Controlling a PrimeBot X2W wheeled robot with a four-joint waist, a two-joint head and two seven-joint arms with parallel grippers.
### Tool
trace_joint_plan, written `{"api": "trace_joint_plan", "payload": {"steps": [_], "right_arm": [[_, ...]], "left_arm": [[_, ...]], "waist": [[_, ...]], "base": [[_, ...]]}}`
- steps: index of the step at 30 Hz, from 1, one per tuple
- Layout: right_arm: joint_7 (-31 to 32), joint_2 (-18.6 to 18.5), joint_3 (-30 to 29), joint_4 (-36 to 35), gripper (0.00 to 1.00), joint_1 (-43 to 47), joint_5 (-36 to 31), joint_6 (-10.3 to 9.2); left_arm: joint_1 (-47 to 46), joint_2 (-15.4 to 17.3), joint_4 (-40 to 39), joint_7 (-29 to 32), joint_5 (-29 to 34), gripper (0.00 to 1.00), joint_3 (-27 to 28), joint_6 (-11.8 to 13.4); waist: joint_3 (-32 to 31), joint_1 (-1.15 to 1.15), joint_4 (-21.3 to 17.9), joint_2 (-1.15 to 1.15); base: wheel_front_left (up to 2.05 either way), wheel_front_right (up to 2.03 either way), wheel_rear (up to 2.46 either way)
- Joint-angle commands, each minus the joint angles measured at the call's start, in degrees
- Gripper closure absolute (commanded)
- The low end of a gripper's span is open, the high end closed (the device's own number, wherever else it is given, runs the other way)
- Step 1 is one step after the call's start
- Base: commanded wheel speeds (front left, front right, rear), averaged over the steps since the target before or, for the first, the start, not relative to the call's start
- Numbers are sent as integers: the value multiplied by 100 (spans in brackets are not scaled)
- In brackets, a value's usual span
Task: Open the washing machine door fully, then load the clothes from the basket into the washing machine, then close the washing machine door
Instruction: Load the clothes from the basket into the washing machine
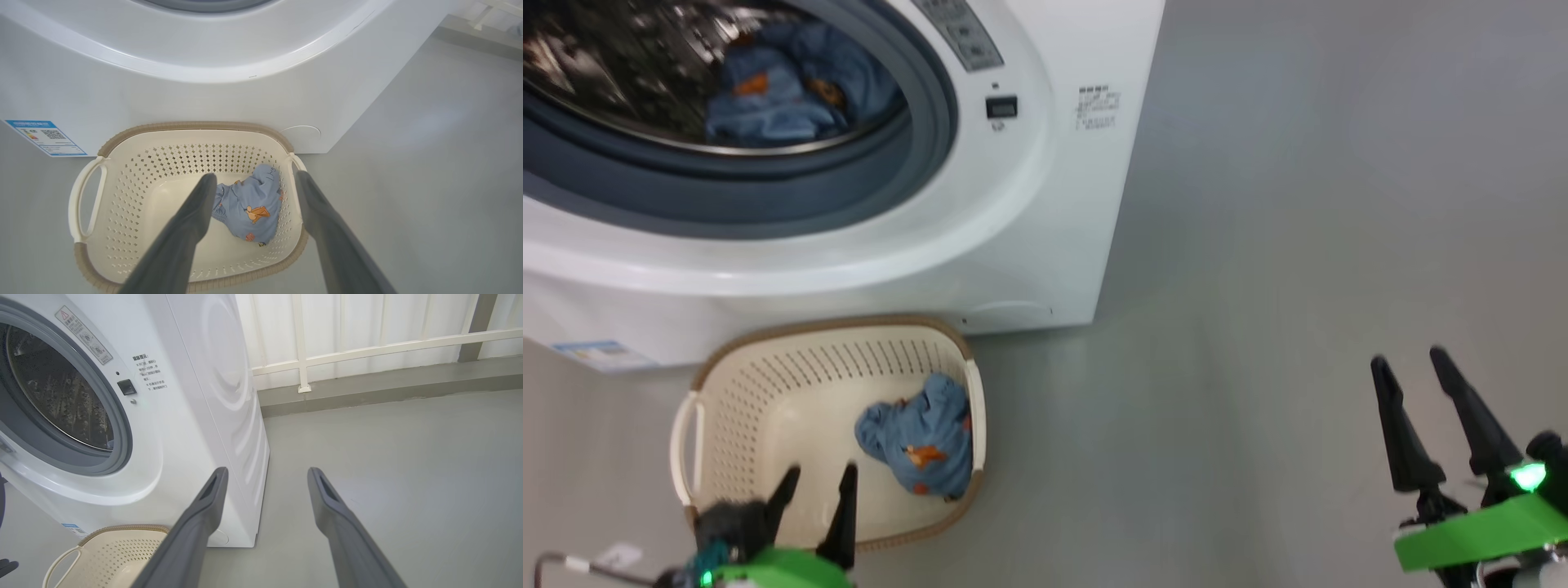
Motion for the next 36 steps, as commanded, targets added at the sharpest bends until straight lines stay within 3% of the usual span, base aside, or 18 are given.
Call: {"api": "trace_joint_plan", "payload": {"steps": [1, 15, 26, 36], "right_arm": [[-27, -129, 145, -170, 0, -246, -7, 51], [-27, -169, 277, -328, 0, -1154, 45, 51], [-27, -180, 509, -347, 0, -1442, 56, 51], [-27, -185, 533, -411, 0, -1577, 66, 51]], "left_arm": [[-380, 62, 39, -38, 25, 0, 122, -2], [-2180, 62, 1444, -38, 418, 0, -118, -99], [-3045, 181, 2988, -38, 624, 0, -264, -274], [-3653, 355, 3733, -38, 631, 0, -428, -343]], "waist": [[623, -1, -96, 0], [1887, -1, -189, 0], [2258, -1, -437, 0], [2631, -1, -615, 0]], "base": [[0, 0, 0], [0, 0, 0], [0, 0, 0], [0, 0, 0]]}}
